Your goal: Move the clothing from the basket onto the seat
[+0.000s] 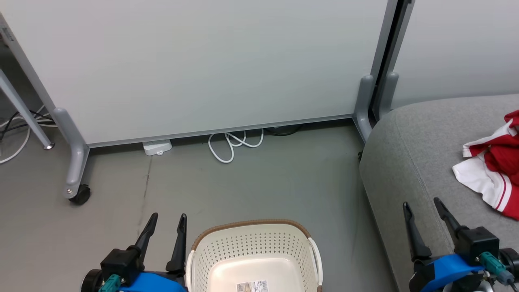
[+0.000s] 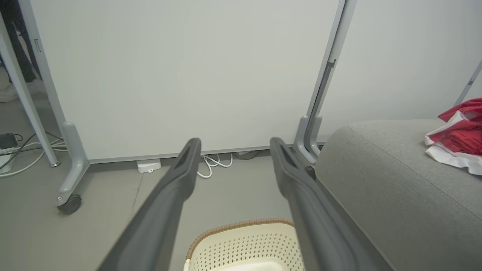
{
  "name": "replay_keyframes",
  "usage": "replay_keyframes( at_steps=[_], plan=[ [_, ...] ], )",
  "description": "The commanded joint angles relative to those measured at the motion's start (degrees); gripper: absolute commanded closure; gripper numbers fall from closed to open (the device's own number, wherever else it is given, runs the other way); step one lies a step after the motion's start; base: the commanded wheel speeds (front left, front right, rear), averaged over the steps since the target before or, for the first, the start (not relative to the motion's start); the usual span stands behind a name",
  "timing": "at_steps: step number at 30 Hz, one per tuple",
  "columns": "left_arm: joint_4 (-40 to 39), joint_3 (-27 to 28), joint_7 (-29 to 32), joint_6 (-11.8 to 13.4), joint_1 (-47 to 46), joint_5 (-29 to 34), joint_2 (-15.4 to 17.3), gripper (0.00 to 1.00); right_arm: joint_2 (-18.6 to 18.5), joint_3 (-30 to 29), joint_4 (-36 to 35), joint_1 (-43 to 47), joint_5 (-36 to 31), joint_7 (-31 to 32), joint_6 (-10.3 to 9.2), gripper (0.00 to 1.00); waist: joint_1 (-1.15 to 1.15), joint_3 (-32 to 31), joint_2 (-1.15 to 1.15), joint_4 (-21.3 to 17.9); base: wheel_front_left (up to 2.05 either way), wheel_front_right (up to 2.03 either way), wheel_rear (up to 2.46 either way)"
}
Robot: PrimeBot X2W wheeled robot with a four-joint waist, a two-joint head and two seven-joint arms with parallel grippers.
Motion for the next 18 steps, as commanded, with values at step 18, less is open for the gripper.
replay_keyframes(
  at_steps=[18],
  plan=[
    [3.1, 5.3, -0.2, -0.1, 0.6, -0.3, -0.1, 0.00, 2.3, 2.2, -0.2, 2.9, -0.7, 0.2, -0.01, 0.00, 0.01, -1.2, 0.00, 1.6, 0.00, 0.00, 0.00]
  ],
)
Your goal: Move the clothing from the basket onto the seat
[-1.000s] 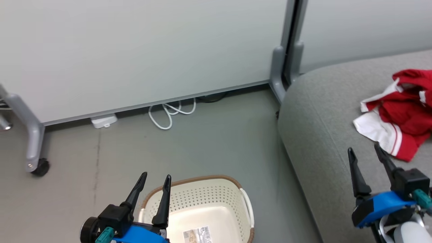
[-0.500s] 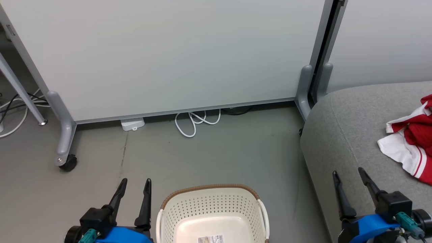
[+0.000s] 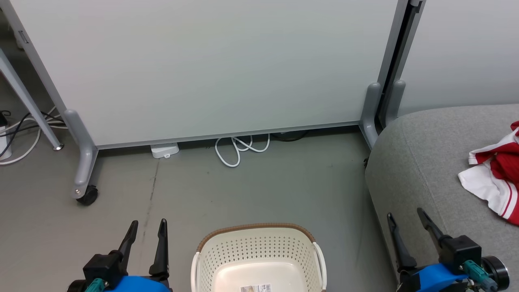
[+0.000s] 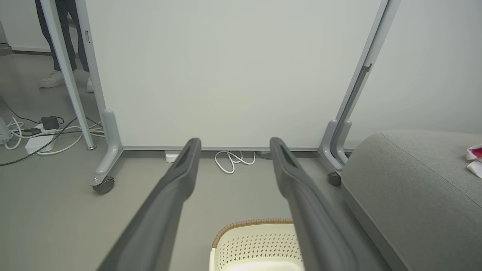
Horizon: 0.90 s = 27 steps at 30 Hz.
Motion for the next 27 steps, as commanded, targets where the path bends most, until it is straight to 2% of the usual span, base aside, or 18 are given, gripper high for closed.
replay_keyframes(
  at_steps=[1, 20, 21, 27],
  plan=[
    [0.0, 0.3, -0.2, -0.1, 0.5, 0.2, -0.1, 0.00, 0.2, 0.1, -0.3, 1.0, 0.1, 0.1, 0.01, 0.00, 0.00, 0.1, 0.00, 0.1, 0.00, 0.00, 0.00],
    [0.3, 1.0, -0.2, -0.1, 0.4, 0.2, -0.6, 0.00, 0.3, 1.1, 1.5, -0.6, 0.8, -0.8, 0.00, 0.00, 0.00, 0.7, 0.00, 0.2, 0.00, 0.00, 0.00],
    [0.3, 0.7, 0.0, 0.0, 0.2, 0.1, -0.5, 1.00, 0.2, 1.1, 1.5, -0.1, 0.9, -0.6, 0.00, 1.00, 0.00, 0.7, 0.00, 0.2, 0.00, 0.00, 0.00],
    [2.6, 0.3, 0.4, 0.0, 1.9, 0.0, -1.2, 1.00, 0.3, 1.1, 4.2, 1.1, 1.0, -0.2, 0.00, 1.00, 0.00, 0.7, 0.00, 0.2, 0.00, 0.00, 0.00]
  ],
)
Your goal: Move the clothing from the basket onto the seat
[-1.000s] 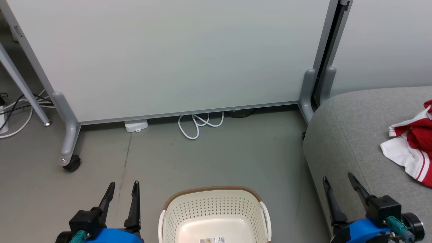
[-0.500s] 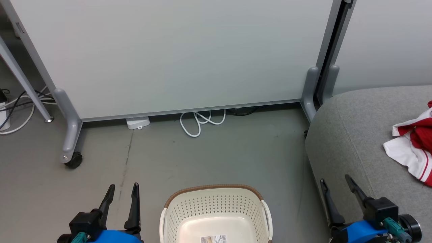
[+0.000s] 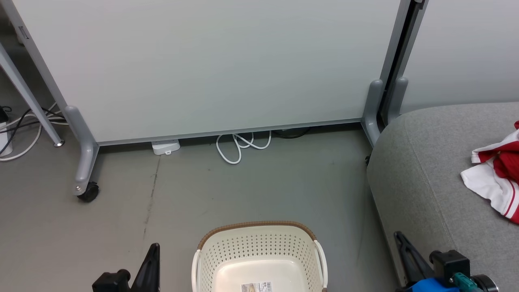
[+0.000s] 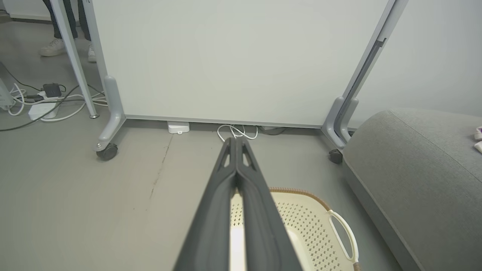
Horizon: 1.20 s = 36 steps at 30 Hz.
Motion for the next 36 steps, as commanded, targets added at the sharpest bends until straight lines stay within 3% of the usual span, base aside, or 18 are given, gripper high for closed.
replay_keyframes(
  at_steps=[1, 5, 10, 36],
  plan=[
    [0.2, 0.0, 0.1, 0.0, 0.1, -0.1, 0.0, 1.00, 0.0, 0.0, 0.2, 0.0, 0.1, 0.1, 0.00, 1.00, 0.00, 0.0, 0.00, 0.0, 0.00, 0.00, 0.00],
    [1.6, 0.1, 0.3, 0.0, 1.2, -1.0, -0.5, 1.00, 0.1, -0.1, 1.9, 0.5, 1.1, 0.3, 0.00, 1.00, 0.00, 0.0, 0.00, 0.0, 0.00, 0.00, 0.00],
    [0.6, 1.2, 2.1, 0.0, 0.5, -7.2, -0.7, 1.00, 0.1, -0.7, 1.4, -0.2, 8.6, 1.8, 0.00, 1.00, 0.00, 0.1, 0.00, -0.3, 0.00, 0.00, 0.00],
    [-3.2, 4.9, 8.2, 0.0, -2.2, -29.0, -1.3, 1.00, 0.0, -2.3, -0.5, -2.5, 35.0, 6.4, 0.00, 1.00, 0.00, 0.6, 0.00, -1.3, 0.00, 0.00, 0.00]
  ],
)
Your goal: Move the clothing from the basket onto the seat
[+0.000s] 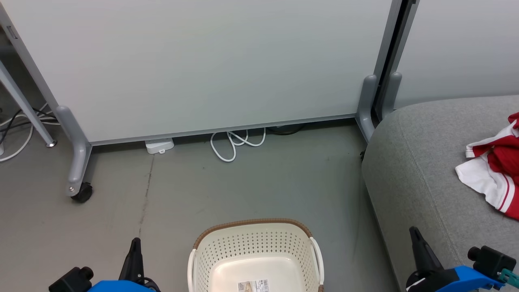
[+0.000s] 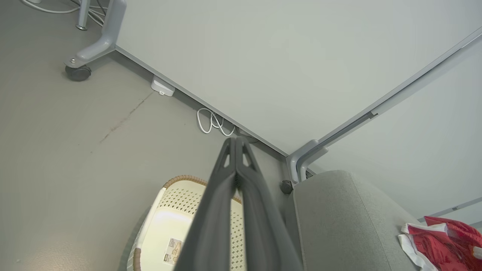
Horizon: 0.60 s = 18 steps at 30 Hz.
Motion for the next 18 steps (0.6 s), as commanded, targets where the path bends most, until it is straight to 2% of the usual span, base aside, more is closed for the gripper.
replay_keyframes(
  at_steps=[1, 18],
  plan=[
    [-1.2, 0.7, 0.4, -0.1, -2.1, -1.8, 0.1, 1.00, -0.1, -0.3, -1.1, -2.0, 2.2, 0.3, 0.01, 1.00, 0.00, 0.0, 0.00, -0.1, 0.00, 0.00, 0.00],
    [-3.1, 2.6, 3.7, -0.1, -3.4, -13.4, -0.2, 1.00, -0.1, -1.2, -2.0, -3.2, 16.3, 2.9, 0.01, 1.00, 0.00, 0.4, 0.00, -0.7, 0.00, 0.00, 0.00]
  ],
)
